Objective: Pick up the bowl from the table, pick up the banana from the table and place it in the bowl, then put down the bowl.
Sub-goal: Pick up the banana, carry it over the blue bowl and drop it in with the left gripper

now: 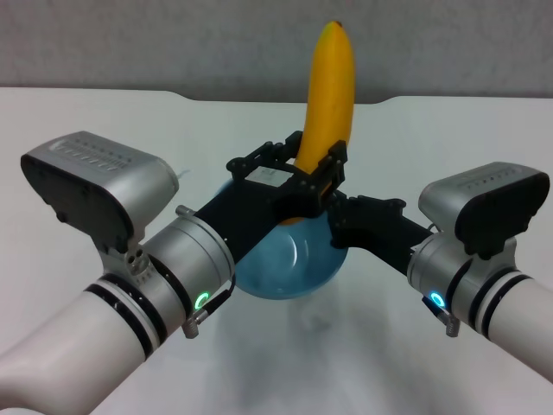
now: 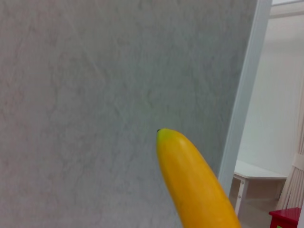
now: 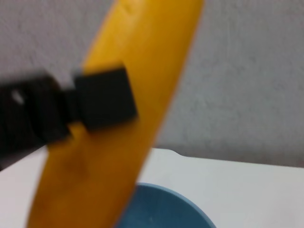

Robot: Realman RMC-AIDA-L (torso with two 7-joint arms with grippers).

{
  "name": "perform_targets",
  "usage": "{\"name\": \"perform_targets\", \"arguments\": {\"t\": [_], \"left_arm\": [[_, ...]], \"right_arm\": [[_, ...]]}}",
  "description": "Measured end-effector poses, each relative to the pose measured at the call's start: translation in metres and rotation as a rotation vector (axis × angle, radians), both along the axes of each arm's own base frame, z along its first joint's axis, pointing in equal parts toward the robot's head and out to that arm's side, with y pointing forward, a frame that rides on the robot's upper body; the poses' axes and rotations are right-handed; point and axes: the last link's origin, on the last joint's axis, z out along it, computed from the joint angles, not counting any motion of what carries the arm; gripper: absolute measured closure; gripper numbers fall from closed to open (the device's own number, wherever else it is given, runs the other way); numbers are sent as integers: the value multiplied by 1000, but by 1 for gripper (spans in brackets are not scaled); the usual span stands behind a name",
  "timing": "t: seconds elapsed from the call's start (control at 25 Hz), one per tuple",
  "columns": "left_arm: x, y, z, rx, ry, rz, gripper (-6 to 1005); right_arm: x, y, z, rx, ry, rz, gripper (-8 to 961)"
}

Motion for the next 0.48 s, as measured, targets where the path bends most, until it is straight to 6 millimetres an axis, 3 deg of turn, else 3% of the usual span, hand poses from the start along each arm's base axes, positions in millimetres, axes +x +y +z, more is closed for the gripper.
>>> {"name": "perform_targets", "arguments": {"t": [0.48], "left_arm": [[-17,9,-3,-15,-17,55,488]], "right_arm": [[-7,-3,2,3,12,16,874]]}}
